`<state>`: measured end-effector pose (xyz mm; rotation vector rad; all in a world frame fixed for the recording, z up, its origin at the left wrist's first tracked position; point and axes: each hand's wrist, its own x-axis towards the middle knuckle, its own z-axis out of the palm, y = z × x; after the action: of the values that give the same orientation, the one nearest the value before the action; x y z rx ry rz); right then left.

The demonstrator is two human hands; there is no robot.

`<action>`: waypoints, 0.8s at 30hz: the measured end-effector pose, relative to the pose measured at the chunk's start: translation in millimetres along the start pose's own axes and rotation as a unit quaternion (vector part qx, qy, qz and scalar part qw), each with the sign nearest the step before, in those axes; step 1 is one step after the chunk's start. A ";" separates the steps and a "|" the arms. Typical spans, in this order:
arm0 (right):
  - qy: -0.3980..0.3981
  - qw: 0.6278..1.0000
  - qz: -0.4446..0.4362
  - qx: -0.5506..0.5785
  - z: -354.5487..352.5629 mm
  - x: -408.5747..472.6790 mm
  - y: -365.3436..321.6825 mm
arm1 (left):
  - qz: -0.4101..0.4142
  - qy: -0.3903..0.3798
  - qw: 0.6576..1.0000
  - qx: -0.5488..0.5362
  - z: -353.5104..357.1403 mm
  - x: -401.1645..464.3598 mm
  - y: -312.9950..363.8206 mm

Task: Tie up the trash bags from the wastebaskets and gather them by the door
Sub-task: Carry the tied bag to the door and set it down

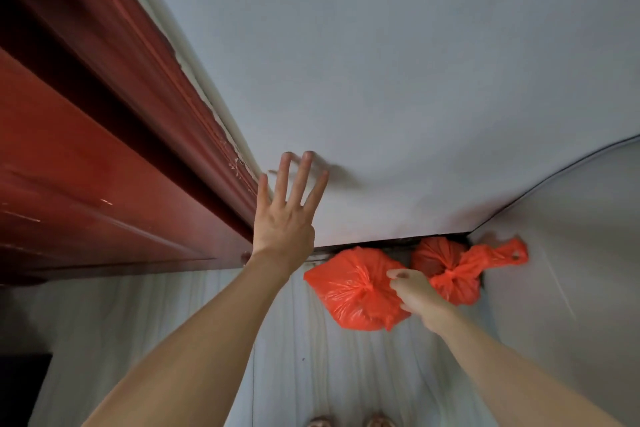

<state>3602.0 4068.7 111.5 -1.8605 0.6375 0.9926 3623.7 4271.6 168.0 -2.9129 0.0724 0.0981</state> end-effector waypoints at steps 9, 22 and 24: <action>-0.092 0.993 -0.028 0.067 -10.4 -165.7 -62.1 | -0.184 -0.115 0.932 -0.289 -136.3 -101.1 -9.8; -0.179 0.909 -0.306 -0.219 106.3 -390.5 -33.3 | -0.538 0.019 0.734 -0.414 -241.8 -429.2 -46.6; -0.221 0.867 -0.350 -0.278 135.8 -433.1 -6.1 | -0.599 0.036 0.698 -0.391 -249.5 -498.3 -42.4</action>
<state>3320.6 4203.2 441.4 -1.9930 -0.6425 1.0925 3144.7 4277.2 455.9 -2.9359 -2.2837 -0.2735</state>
